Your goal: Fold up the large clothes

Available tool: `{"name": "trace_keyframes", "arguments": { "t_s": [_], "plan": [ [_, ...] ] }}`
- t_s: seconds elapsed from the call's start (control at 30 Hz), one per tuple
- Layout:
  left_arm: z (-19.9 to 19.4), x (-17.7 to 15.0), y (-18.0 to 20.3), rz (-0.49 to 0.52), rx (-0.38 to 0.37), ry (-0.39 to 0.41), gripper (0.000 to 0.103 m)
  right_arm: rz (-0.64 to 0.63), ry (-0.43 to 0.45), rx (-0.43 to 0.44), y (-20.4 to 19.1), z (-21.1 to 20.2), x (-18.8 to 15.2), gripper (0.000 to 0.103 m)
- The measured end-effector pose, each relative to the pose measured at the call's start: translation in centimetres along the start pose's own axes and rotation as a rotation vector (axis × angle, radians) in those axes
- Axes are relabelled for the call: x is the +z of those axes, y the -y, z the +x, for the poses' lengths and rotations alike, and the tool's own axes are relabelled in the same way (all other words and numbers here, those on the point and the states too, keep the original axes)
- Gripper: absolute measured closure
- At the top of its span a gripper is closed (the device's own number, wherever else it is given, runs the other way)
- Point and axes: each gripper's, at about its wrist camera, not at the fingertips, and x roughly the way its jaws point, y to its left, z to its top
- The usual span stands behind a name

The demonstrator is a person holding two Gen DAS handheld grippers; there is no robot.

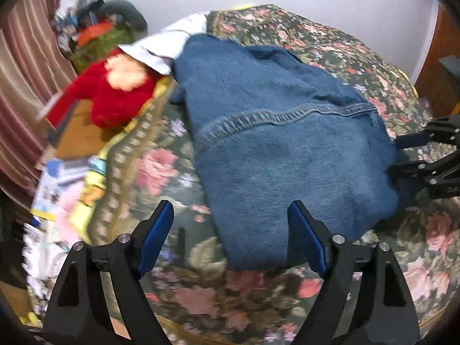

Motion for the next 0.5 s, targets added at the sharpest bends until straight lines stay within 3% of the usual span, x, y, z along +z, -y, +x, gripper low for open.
{"name": "trace_keyframes", "arguments": {
  "t_s": [0.2,0.37,0.5],
  "plan": [
    [-2.8,2.5,-0.9,-0.005,0.034,0.128,0.02,0.084,0.1,0.032,1.9,-3.2,1.0,0.053],
    [-2.4,7.0,-1.7,-0.001,0.11,0.216,0.019,0.17,0.21,0.061,3.0,-4.5,5.4,0.053],
    [0.2,10.3,-3.0,-0.046,0.09,0.227,0.016,0.225,0.233,0.112,3.0,-2.7,9.3,0.053]
  ]
}}
